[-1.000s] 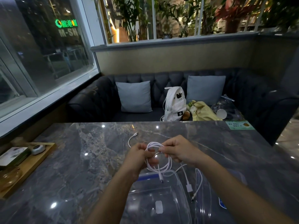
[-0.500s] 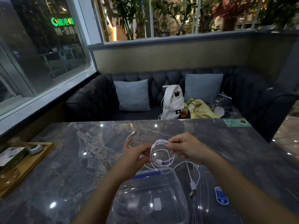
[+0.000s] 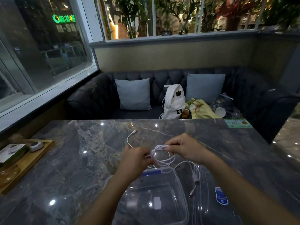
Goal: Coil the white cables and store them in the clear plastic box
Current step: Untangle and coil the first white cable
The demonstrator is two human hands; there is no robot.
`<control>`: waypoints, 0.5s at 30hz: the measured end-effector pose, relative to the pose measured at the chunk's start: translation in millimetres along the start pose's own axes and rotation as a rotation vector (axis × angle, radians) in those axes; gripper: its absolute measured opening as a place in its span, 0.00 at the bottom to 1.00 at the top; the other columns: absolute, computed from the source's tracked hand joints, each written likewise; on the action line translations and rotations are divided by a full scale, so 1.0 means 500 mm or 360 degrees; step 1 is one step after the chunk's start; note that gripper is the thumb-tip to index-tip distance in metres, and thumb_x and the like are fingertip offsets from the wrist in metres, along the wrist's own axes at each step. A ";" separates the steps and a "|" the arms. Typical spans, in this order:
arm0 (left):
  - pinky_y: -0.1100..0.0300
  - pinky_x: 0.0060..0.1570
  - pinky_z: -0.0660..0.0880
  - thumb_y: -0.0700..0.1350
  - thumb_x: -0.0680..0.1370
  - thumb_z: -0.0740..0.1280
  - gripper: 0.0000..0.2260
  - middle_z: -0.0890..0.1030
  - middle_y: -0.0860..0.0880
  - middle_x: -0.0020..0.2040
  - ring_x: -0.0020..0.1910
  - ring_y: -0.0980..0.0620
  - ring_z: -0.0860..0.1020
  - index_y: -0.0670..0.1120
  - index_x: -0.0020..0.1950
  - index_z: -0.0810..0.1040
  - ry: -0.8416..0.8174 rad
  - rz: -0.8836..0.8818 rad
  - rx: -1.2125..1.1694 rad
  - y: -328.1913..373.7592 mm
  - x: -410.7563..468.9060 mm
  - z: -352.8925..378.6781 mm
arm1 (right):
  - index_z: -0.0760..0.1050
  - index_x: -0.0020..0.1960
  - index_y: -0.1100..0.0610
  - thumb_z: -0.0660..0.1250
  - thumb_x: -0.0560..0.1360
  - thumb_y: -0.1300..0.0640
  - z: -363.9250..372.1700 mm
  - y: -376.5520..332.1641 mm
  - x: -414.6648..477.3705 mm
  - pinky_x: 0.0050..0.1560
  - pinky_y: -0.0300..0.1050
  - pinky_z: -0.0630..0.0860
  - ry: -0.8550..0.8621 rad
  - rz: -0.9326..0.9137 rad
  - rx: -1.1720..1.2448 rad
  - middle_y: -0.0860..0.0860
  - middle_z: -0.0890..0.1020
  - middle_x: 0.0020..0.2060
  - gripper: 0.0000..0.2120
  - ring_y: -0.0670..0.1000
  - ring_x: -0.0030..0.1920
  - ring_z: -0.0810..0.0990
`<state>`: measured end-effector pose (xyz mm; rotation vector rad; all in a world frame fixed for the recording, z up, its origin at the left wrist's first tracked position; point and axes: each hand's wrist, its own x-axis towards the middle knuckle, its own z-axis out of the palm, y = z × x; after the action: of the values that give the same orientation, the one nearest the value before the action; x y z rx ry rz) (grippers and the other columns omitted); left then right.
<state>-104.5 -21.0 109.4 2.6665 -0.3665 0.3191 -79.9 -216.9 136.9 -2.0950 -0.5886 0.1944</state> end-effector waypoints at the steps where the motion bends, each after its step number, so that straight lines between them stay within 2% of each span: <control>1: 0.57 0.41 0.61 0.51 0.69 0.72 0.16 0.74 0.51 0.26 0.29 0.51 0.72 0.48 0.28 0.69 -0.0069 -0.0061 -0.0160 -0.001 0.001 -0.002 | 0.81 0.45 0.65 0.67 0.74 0.59 0.001 0.000 0.000 0.33 0.38 0.69 0.0019 -0.0034 -0.0027 0.59 0.80 0.32 0.09 0.46 0.30 0.72; 3: 0.56 0.35 0.68 0.46 0.71 0.72 0.12 0.72 0.50 0.25 0.25 0.50 0.70 0.45 0.30 0.74 -0.0169 -0.0260 -0.0699 -0.003 0.003 -0.003 | 0.82 0.47 0.64 0.67 0.73 0.61 0.000 0.000 -0.002 0.41 0.43 0.72 0.0072 -0.0137 -0.0067 0.61 0.83 0.39 0.08 0.53 0.37 0.77; 4: 0.57 0.31 0.69 0.42 0.72 0.71 0.10 0.73 0.48 0.25 0.24 0.51 0.70 0.42 0.31 0.76 -0.0182 -0.0363 -0.1008 -0.005 0.003 -0.003 | 0.82 0.48 0.62 0.68 0.72 0.61 0.000 -0.001 -0.003 0.44 0.42 0.72 0.0087 -0.0222 -0.0153 0.59 0.84 0.43 0.08 0.52 0.41 0.79; 6: 0.60 0.27 0.67 0.35 0.73 0.67 0.11 0.72 0.48 0.22 0.20 0.54 0.69 0.41 0.30 0.76 -0.0281 -0.0508 -0.1466 -0.016 0.000 -0.001 | 0.83 0.49 0.58 0.70 0.70 0.60 0.002 -0.001 -0.006 0.50 0.41 0.68 0.0144 -0.0474 -0.0569 0.56 0.82 0.48 0.08 0.51 0.50 0.77; 7: 0.62 0.26 0.64 0.34 0.72 0.67 0.11 0.70 0.50 0.19 0.19 0.56 0.66 0.42 0.30 0.77 -0.0382 -0.0531 -0.1677 -0.021 -0.002 -0.001 | 0.83 0.47 0.56 0.71 0.69 0.59 0.003 0.001 -0.006 0.50 0.46 0.67 0.0230 -0.0616 -0.0817 0.56 0.81 0.49 0.07 0.53 0.51 0.76; 9: 0.65 0.25 0.55 0.40 0.68 0.71 0.05 0.62 0.54 0.18 0.20 0.57 0.58 0.42 0.33 0.79 -0.0592 -0.0555 -0.2199 -0.033 -0.003 -0.002 | 0.84 0.40 0.54 0.74 0.64 0.59 0.003 0.004 -0.006 0.43 0.48 0.65 0.0458 -0.0843 -0.1141 0.55 0.82 0.41 0.05 0.52 0.46 0.74; 11: 0.63 0.26 0.49 0.50 0.66 0.74 0.13 0.57 0.55 0.22 0.23 0.56 0.53 0.40 0.38 0.80 -0.0708 -0.0552 -0.2582 -0.042 -0.001 -0.006 | 0.83 0.38 0.53 0.76 0.63 0.62 0.007 0.008 -0.007 0.38 0.42 0.63 0.0605 -0.0999 -0.1278 0.53 0.79 0.33 0.07 0.49 0.37 0.70; 13: 0.63 0.26 0.49 0.58 0.72 0.66 0.20 0.56 0.55 0.22 0.23 0.57 0.54 0.39 0.42 0.78 -0.0677 -0.0584 -0.2543 -0.042 0.001 -0.005 | 0.83 0.38 0.55 0.76 0.63 0.67 0.019 0.017 -0.007 0.32 0.41 0.65 0.0701 -0.1097 -0.1331 0.52 0.79 0.29 0.09 0.50 0.30 0.73; 15: 0.62 0.26 0.49 0.60 0.72 0.63 0.18 0.58 0.56 0.22 0.21 0.58 0.56 0.45 0.38 0.76 -0.0518 -0.0584 -0.2152 -0.032 -0.001 0.002 | 0.83 0.39 0.58 0.74 0.64 0.69 0.030 0.029 -0.005 0.28 0.40 0.68 0.0792 -0.1114 -0.1321 0.52 0.80 0.28 0.08 0.51 0.27 0.75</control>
<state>-99.9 -7.4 102.3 1.3738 -0.0897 -0.3806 -82.8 -213.5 116.2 -2.3929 -1.1660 -1.1020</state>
